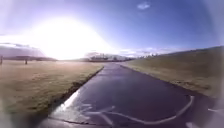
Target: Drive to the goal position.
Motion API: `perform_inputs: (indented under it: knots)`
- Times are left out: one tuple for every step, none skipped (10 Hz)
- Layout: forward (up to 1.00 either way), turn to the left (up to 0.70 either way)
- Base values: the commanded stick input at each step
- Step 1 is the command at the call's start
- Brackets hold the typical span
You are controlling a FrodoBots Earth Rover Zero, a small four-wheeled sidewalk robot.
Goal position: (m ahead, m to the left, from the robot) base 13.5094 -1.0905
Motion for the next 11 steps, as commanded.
perform_inputs:
  knots:
    - [1.00,0.00]
    - [1.00,0.00]
    - [1.00,0.00]
    - [1.00,0.00]
    - [1.00,0.00]
    - [1.00,0.00]
    - [1.00,0.00]
    - [1.00,0.00]
    - [1.00,0.00]
    - [1.00,0.00]
    - [1.00,0.00]
